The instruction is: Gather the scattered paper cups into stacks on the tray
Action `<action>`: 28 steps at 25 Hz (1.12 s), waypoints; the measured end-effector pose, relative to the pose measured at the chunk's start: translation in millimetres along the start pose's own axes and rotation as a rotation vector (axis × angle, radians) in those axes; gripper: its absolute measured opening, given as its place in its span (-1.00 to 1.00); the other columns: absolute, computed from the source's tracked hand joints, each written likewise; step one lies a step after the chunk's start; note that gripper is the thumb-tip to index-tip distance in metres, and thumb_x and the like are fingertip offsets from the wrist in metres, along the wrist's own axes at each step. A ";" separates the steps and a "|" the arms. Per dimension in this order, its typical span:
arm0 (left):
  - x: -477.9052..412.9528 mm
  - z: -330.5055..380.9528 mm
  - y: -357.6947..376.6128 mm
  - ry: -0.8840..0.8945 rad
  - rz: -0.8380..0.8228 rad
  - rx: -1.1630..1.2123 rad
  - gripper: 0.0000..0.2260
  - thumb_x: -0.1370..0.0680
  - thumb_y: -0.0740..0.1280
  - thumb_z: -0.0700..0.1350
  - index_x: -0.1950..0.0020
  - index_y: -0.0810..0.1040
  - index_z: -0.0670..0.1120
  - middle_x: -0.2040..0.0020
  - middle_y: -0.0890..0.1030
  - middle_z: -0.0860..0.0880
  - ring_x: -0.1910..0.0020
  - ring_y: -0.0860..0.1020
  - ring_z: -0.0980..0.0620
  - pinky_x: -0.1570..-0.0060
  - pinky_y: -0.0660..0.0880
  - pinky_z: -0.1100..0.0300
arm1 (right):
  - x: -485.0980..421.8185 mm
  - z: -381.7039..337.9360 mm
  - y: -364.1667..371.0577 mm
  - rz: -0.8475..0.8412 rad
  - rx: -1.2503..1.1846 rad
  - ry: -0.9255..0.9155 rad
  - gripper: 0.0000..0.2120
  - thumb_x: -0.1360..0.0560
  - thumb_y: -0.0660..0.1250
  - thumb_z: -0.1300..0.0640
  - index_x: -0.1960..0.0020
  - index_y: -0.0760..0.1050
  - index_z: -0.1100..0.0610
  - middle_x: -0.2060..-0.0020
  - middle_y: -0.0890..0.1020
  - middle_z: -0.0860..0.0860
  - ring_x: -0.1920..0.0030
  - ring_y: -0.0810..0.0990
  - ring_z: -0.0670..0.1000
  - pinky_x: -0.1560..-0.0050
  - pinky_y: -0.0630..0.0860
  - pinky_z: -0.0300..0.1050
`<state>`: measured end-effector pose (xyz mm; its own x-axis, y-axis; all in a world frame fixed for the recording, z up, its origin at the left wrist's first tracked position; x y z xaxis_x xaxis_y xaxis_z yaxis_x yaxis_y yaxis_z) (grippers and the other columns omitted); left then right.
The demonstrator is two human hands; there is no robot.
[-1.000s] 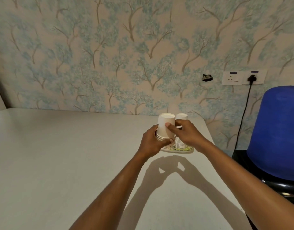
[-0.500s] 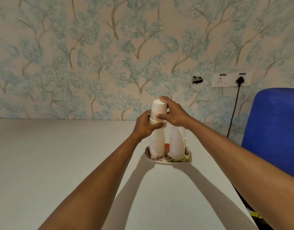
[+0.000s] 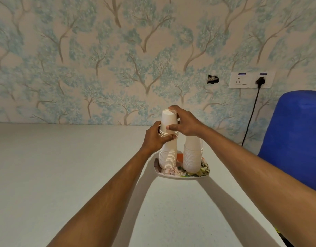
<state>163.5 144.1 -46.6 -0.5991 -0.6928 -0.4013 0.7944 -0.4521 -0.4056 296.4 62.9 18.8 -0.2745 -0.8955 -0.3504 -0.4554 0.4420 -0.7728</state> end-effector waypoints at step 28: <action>49.0 -14.3 2.3 0.021 0.153 -0.355 -0.31 -0.53 0.07 0.36 -0.56 0.16 0.02 -0.57 0.22 -0.04 -0.52 0.21 -0.08 -0.44 0.20 -0.10 | 74.4 14.4 -0.8 0.367 0.401 -0.057 -0.34 -0.62 -0.08 -0.23 -0.57 0.04 0.17 -0.57 0.09 0.11 -0.57 -0.04 0.01 -0.51 -0.23 -0.10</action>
<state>134.5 117.1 -78.9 -0.4808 -0.7242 -0.4943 0.7932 -0.1189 -0.5973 288.5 -4.9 -14.3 -0.3036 -0.6928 -0.6541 0.0229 0.6810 -0.7320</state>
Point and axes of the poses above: each hand's wrist, its own x-axis away from the middle knuckle, its own y-axis out of the palm, z = x × y, the point moved 1 cm from there along -x, towards the middle knuckle
